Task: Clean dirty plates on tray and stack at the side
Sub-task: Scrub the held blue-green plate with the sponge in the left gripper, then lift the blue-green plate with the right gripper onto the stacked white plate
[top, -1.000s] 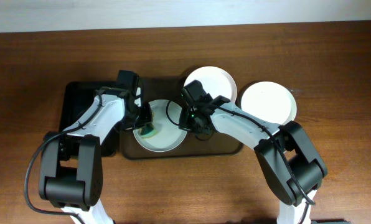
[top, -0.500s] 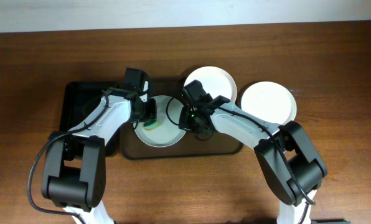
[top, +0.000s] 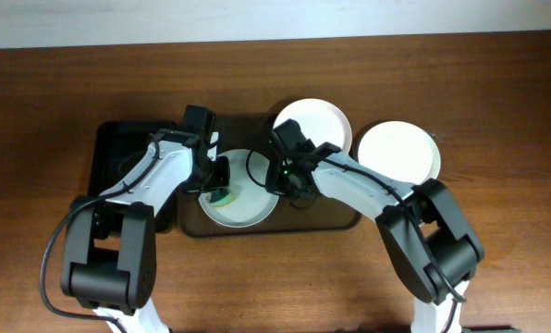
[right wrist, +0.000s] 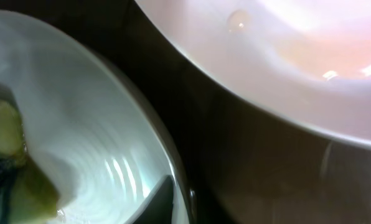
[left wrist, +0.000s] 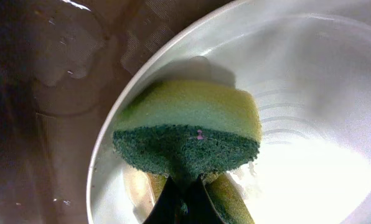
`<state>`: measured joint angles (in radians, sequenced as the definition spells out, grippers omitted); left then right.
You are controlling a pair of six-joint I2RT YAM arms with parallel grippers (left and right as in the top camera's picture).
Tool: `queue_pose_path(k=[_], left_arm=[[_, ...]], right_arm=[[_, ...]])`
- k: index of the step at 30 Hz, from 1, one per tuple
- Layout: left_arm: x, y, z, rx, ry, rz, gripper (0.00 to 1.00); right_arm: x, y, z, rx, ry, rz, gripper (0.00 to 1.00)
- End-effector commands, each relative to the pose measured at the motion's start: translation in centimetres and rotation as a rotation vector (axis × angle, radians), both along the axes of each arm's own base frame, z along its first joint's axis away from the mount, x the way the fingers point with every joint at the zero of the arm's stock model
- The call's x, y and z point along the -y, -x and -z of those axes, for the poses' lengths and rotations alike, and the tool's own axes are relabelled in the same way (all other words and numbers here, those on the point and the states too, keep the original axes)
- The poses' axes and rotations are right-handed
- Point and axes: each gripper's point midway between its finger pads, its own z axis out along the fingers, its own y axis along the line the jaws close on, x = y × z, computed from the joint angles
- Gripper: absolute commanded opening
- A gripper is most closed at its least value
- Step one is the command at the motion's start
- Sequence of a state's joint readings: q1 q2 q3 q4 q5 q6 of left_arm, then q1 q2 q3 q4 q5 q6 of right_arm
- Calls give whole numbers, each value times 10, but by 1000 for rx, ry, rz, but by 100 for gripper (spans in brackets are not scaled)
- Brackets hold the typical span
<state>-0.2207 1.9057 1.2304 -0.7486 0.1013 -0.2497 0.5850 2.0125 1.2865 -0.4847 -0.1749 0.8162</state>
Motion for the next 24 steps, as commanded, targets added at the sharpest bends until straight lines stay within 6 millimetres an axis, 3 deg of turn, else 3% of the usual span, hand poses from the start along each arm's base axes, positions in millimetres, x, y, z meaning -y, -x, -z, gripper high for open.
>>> queue_pose_path(k=[1,3,5,8,10,16,19,24], left_arm=[[7,7,3,-23,38,27,1],[7,7,3,-23,38,28,1],[7,7,3,-21,38,27,1],[7,1,-3,-9,41,25,1],[6,-11,-20,12,45,19,1],[16,-54,-99,148,63,127,1],[3,-76,-143,229,71,88,1],[-21,-90,-154,264,80,-16,1]], right_arm=[[-1,-3,13,-15,5,7,27],[-1,-4,13,-13,4,7,28],[-2,-3,13,-15,2,6,6],[-6,0,12,-31,-22,-5,4],[-6,0,12,-32,-22,-5,4],[-5,2,12,-49,-35,-7,4],[-4,2,9,-70,-71,-20,4],[-1,-4,-18,-16,-53,-82,4]])
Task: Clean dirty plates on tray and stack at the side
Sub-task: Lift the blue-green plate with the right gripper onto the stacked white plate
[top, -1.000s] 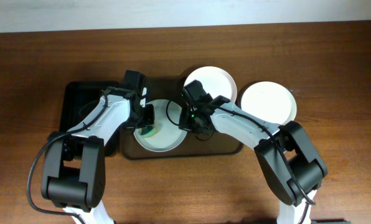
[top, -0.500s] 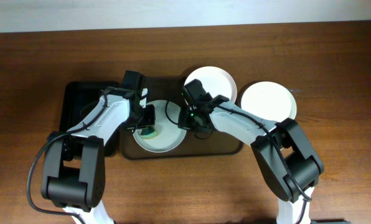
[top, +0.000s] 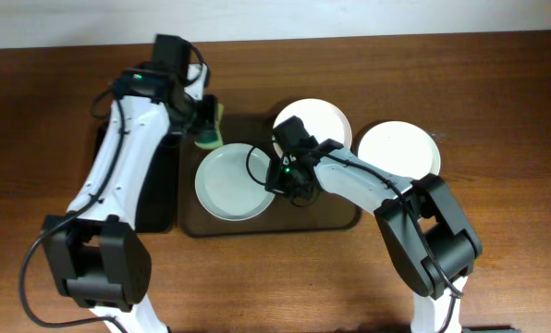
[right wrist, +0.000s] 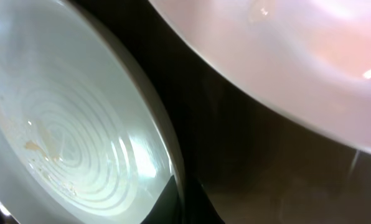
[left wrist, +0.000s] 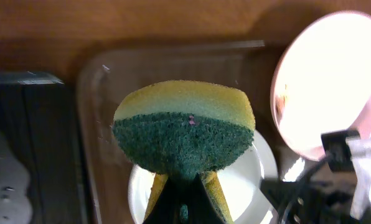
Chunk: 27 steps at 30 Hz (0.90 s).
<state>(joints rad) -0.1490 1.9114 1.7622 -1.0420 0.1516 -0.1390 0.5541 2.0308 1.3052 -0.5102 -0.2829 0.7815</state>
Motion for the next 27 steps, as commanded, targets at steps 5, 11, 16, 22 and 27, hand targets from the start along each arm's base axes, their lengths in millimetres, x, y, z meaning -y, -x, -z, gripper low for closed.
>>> queue_pose_path(k=[5,11,16,22,27], left_arm=[[-43,-18,-13,48,36,-147,1],[-45,-24,-16,74,38,-152,1],[-45,-29,-18,97,41,-151,1],[-45,-31,-18,103,41,-151,1],[-45,-31,-14,92,42,-154,1]], right_arm=[[32,-16,-66,156,220,-96,4],[58,-20,-124,288,504,-152,4],[65,-10,-154,398,748,-190,4],[67,0,-186,571,1026,-232,4],[54,9,-207,694,1139,-266,4]])
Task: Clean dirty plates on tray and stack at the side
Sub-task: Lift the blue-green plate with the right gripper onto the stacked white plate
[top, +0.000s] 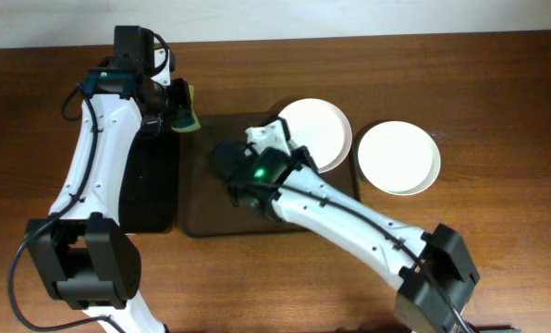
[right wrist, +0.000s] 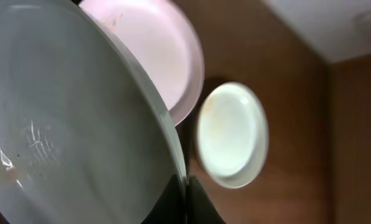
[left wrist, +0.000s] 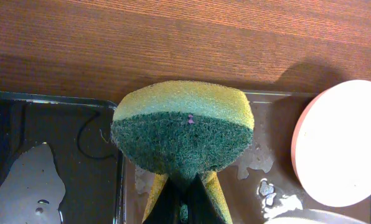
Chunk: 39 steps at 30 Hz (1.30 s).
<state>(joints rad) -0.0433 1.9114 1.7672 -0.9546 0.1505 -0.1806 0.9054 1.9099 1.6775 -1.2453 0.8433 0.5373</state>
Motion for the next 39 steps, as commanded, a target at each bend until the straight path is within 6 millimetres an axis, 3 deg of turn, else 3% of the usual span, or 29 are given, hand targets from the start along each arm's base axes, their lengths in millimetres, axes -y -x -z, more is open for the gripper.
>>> queue_pose_path(k=[1,9,13,19,21,23,26,31,35,39], left_arm=[[2,-4,-3,7,17,-10,1],[2,-4,-2,6,18,-10,1],[2,-3,-2,-2,28,-30,1],[2,-7,-4,12,48,-67,1],[2,-10,-6,25,51,-70,1],[2,-12,-7,32,52,-72,1],[2,-14,-8,40,53,-72,1],[2,-17,-10,58,54,-72,1],[2,-17,-10,59,54,-71,1],[2,-17,-10,59,54,-72,1]], right_arm=[[-2,-3,-38,157,67,-21,4],[1,-2,-46,195,10,15,4],[10,1,-50,143,-186,94,4],[69,-13,-74,-52,-658,228,4],[95,-20,-81,-73,-766,273,4],[138,-28,-81,-89,-870,379,4],[203,-35,-69,-74,-911,563,4],[275,-41,-39,-85,-882,724,4],[303,-40,2,-168,-848,828,4],[304,-35,42,-270,-820,856,4]])
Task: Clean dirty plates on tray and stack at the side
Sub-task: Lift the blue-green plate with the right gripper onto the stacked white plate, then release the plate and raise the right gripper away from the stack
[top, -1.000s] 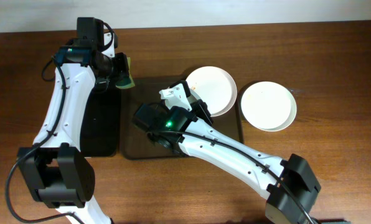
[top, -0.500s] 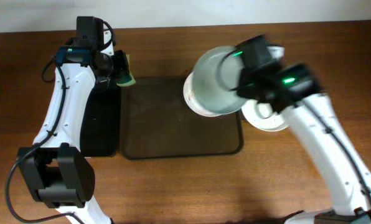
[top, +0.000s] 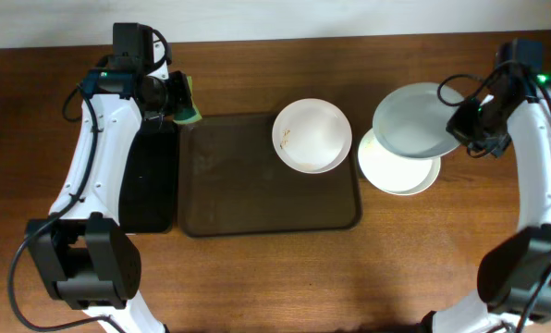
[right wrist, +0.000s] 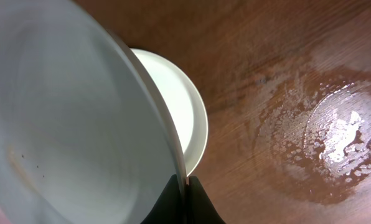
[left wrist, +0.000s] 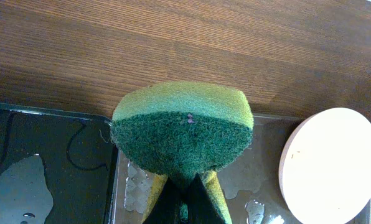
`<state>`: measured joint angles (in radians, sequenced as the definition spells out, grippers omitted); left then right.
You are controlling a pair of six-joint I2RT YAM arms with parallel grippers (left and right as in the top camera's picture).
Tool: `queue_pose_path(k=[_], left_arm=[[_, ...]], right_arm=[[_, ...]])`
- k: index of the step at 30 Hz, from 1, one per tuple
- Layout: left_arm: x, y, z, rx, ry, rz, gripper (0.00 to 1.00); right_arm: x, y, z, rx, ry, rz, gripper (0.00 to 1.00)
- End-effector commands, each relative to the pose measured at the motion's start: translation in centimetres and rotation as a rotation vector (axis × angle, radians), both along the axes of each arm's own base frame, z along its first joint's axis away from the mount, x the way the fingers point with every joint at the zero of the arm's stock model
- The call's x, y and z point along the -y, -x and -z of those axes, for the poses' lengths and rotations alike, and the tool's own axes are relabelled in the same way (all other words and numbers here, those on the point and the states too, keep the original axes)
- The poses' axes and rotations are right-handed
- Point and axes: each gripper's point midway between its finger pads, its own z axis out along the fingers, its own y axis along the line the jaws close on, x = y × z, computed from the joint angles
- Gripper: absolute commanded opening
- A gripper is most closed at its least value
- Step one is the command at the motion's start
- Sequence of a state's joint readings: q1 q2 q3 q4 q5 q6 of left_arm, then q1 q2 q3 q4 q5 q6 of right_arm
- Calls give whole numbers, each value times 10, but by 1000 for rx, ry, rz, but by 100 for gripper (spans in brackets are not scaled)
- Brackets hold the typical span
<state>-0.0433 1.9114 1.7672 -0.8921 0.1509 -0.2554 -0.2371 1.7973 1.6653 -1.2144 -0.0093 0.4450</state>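
Observation:
My right gripper (top: 472, 120) is shut on the rim of a white plate (top: 412, 120), tilted in the air over a second white plate (top: 400, 172) that lies on the table right of the tray. The held plate (right wrist: 73, 118) fills the right wrist view, with the lying plate (right wrist: 182, 118) behind it. My left gripper (top: 171, 102) is shut on a yellow-and-green sponge (top: 189, 102) above the brown tray's (top: 266, 199) far left corner. The sponge (left wrist: 182, 127) shows green side forward. A third white plate (top: 311, 135) with brown specks rests on the tray's far right corner.
A black tray (top: 146, 185) with water on it lies left of the brown tray. Water puddles (left wrist: 260, 158) sit on the brown tray. A wet patch (right wrist: 322, 134) marks the wooden table near the right plates.
My right arm has swung from over the brown tray to the table's right side, carrying the plate, which now hangs over the plate lying there. The left gripper and sponge have barely moved.
First my left gripper pressed the sponge onto a plate on the tray while the right gripper gripped its rim. Then the sponge was raised to the tray's far left corner. After that the right gripper held the plate tilted above the tray, and now over the side plate.

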Motion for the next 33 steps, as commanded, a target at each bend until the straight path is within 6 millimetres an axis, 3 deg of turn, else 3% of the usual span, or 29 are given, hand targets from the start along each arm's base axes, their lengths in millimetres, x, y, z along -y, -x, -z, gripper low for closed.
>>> queue_pose_path(k=[1,7,13,15,19,23,27,30,33], left_arm=[[2,-4,-3,9,16,-7,1],[2,-4,-3,9,16,-7,1],[2,-4,-3,10,16,-7,1],[2,-4,-3,9,16,-6,1],[2,-4,-3,9,16,-7,1],[1,-1,-1,-6,12,-8,1],[1,-1,-1,-6,12,-8,1],[1,-1,-1,-6,12,-8,1],[1,-1,-1,-6,12,-7,1]], right_arm=[[-4,8,34,-88,-22,-27,4],[-6,24,84,-147,-34,-23,4],[-6,18,110,-95,-25,-25,11],[-7,15,110,-78,-35,-28,27],[-35,3,101,-13,-174,-172,35],[-61,-27,51,87,-203,-327,45],[-107,-67,6,228,-112,-495,46],[-141,-80,6,261,-55,-574,45],[-170,-82,32,214,-58,-631,44]])
